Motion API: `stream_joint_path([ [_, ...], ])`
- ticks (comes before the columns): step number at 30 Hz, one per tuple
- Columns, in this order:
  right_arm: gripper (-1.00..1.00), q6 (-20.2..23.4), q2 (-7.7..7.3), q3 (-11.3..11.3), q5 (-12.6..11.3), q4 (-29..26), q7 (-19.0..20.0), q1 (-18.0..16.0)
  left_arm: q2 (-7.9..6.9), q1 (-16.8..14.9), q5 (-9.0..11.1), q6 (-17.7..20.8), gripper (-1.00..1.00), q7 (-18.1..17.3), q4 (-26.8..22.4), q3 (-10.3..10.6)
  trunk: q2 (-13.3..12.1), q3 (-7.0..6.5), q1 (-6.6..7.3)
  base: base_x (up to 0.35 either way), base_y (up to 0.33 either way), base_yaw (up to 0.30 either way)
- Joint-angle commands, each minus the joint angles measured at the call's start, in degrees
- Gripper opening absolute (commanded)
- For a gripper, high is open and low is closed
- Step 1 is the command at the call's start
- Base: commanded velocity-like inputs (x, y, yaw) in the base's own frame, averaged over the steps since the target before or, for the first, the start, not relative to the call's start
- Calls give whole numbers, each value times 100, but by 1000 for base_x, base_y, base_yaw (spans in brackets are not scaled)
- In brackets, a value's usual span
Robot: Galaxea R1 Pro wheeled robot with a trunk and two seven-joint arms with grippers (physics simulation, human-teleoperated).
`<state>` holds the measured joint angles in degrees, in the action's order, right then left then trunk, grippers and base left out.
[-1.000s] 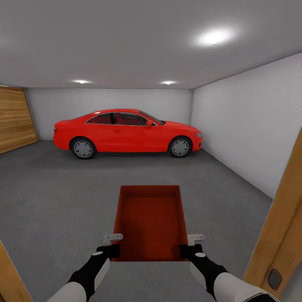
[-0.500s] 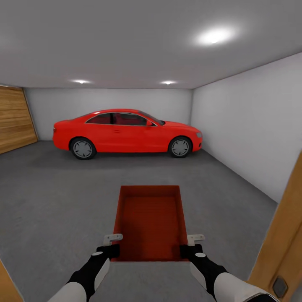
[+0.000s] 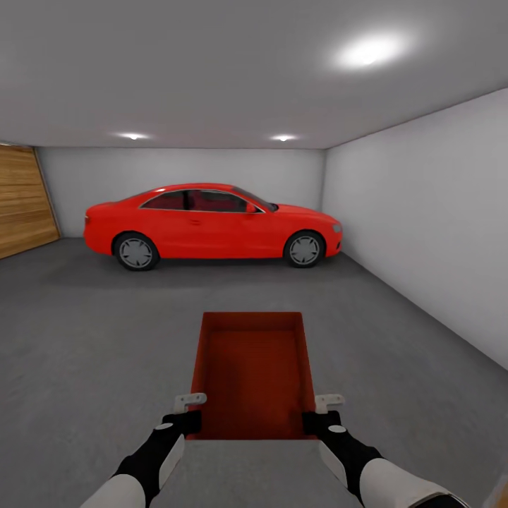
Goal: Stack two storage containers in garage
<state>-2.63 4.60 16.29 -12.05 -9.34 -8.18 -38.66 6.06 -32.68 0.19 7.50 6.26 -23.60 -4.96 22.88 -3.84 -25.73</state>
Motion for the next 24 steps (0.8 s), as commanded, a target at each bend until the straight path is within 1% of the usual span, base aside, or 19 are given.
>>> stream_joint_path([
  [1,-100,-35,-16,-117,-70,20,-34,-1,-44,-2,-98,41,-100,121,-75,-163,4,2,-5,322,0,0],
  [24,-100,-45,-19,-120,-61,20,-34,-1,-44,-2,-90,41,-100,121,-75,-164,4,2,-5,322,0,0],
])
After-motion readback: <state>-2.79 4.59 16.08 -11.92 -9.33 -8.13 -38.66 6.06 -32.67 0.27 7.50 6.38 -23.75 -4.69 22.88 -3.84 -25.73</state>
